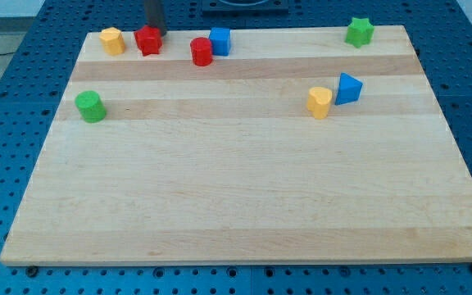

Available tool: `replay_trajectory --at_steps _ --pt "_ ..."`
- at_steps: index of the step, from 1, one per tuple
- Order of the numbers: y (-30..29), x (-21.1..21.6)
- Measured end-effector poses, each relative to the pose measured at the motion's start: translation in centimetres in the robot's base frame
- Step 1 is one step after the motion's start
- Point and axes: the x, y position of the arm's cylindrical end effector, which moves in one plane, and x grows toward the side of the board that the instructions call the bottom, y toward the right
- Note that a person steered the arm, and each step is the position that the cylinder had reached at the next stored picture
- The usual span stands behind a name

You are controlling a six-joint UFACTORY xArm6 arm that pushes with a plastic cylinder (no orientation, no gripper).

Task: Slide red star at bottom center

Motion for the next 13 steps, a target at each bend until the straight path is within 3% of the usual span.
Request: replay_trajectory --at_steps 2,3,8,11,13 --pt "-2.4 0.6" --pt "-0.9 1.9" --pt "-0.8 13.7" --pt "3.6 22.8" --pt "-0.5 23.9"
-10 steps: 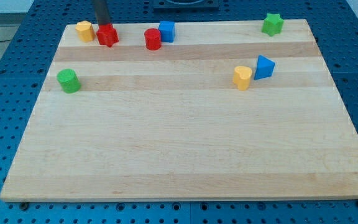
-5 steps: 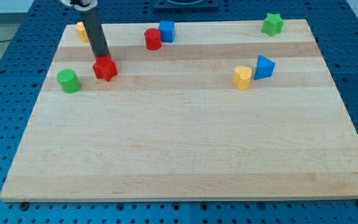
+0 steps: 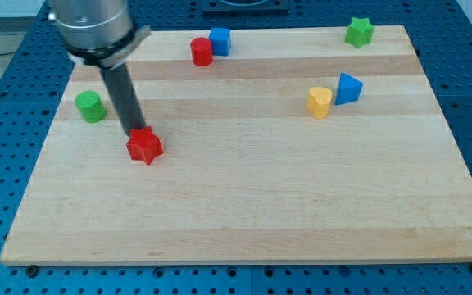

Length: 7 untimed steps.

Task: Slide red star at bottom center

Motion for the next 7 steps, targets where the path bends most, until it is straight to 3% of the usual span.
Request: replay_trajectory --at_steps 1,3,5,7 --pt "-1.3 1.2" --pt "8.8 3.4" --pt "14.8 8.0" --pt "8.3 3.8"
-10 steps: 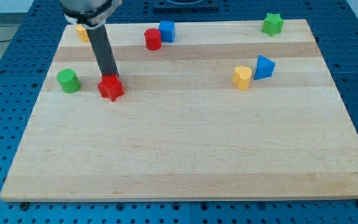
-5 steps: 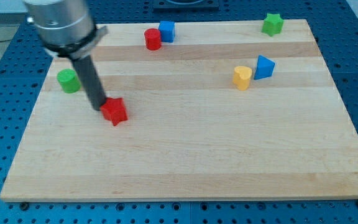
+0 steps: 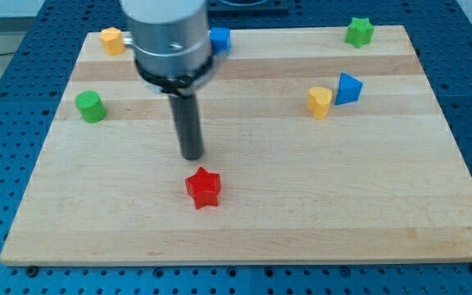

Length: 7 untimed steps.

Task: Slide red star at bottom center

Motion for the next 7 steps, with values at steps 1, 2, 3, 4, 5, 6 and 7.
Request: replay_trajectory --at_steps 1,2,3,4,5,6,7 --pt "-2.0 3.2" --pt "0.1 6.0" --pt "3.7 6.1" --pt "7.4 6.1" --pt "8.8 7.7" --pt "8.8 8.8" --pt "8.1 7.7"
